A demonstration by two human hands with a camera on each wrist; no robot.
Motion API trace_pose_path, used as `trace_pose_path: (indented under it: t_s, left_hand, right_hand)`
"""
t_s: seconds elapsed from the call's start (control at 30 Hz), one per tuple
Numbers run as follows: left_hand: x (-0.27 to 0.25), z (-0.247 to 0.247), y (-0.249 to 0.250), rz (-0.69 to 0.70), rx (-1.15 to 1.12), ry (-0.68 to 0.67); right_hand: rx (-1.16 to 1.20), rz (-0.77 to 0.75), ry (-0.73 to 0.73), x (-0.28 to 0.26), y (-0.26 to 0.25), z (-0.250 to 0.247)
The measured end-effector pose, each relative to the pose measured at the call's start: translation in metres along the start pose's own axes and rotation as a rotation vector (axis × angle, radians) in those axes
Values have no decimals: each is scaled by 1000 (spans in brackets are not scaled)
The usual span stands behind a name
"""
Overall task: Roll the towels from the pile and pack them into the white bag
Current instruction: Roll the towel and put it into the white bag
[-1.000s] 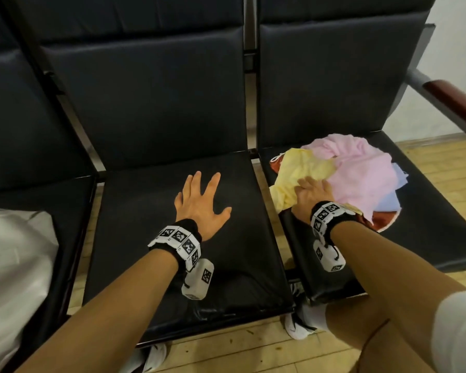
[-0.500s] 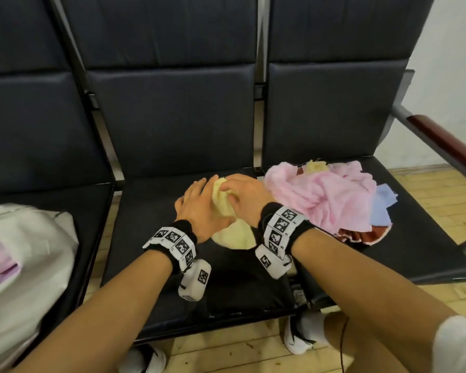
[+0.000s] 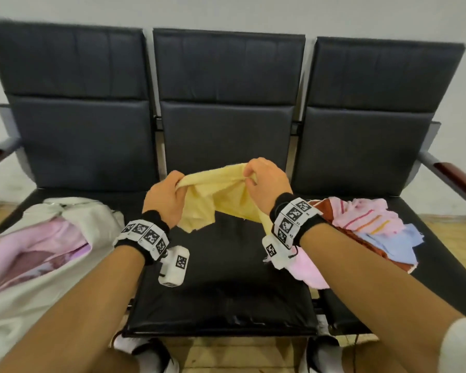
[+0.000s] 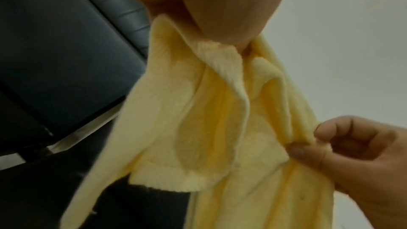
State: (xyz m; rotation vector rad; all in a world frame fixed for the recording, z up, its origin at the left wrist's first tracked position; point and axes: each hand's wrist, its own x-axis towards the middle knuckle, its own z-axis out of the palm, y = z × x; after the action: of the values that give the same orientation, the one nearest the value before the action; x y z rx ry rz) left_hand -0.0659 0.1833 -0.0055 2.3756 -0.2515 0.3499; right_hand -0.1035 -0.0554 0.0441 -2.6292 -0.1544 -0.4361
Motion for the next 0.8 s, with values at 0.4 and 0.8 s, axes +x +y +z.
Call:
trace_pose_path:
  t_s: [0.4, 0.8]
  left_hand:
    - [31, -108, 46, -67, -398, 565]
    - [17, -96, 52, -153, -428, 125]
  right_hand:
    - [107, -126, 9, 48, -100, -23]
    - [273, -326, -191, 20, -107, 18]
